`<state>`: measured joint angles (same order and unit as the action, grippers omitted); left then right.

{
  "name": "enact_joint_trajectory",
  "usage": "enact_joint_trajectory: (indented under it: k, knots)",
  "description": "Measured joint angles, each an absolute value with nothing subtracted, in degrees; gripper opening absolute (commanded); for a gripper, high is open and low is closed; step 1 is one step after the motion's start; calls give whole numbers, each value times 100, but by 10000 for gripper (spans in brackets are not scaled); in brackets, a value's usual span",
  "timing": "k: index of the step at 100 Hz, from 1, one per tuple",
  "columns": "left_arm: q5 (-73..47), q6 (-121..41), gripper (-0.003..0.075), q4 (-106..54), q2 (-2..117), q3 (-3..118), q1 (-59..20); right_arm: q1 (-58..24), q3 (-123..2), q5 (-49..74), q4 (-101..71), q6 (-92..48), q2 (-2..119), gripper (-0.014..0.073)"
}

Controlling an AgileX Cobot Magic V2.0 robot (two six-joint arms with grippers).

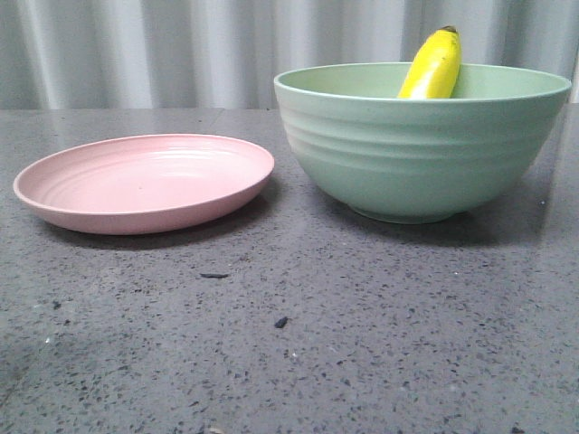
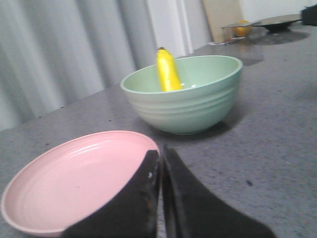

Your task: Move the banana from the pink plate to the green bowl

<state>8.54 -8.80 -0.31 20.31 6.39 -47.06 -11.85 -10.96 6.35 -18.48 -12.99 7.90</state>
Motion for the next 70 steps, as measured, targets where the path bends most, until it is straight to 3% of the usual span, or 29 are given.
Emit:
enact_joint_trajectory:
  k: [23, 48, 70]
  knots:
    - [1978, -880, -20, -52, 1991, -24, -3301, -1185, -1096, 635, -1848, -1299, 790, -62]
    - [1606, -880, -20, -52, 1342, -24, -1697, -1185, -1096, 635, -1848, -1299, 790, -62]
    - [764, -880, -20, -52, 217, -24, -884, -1185, -1096, 635, -1848, -1299, 790, -62]
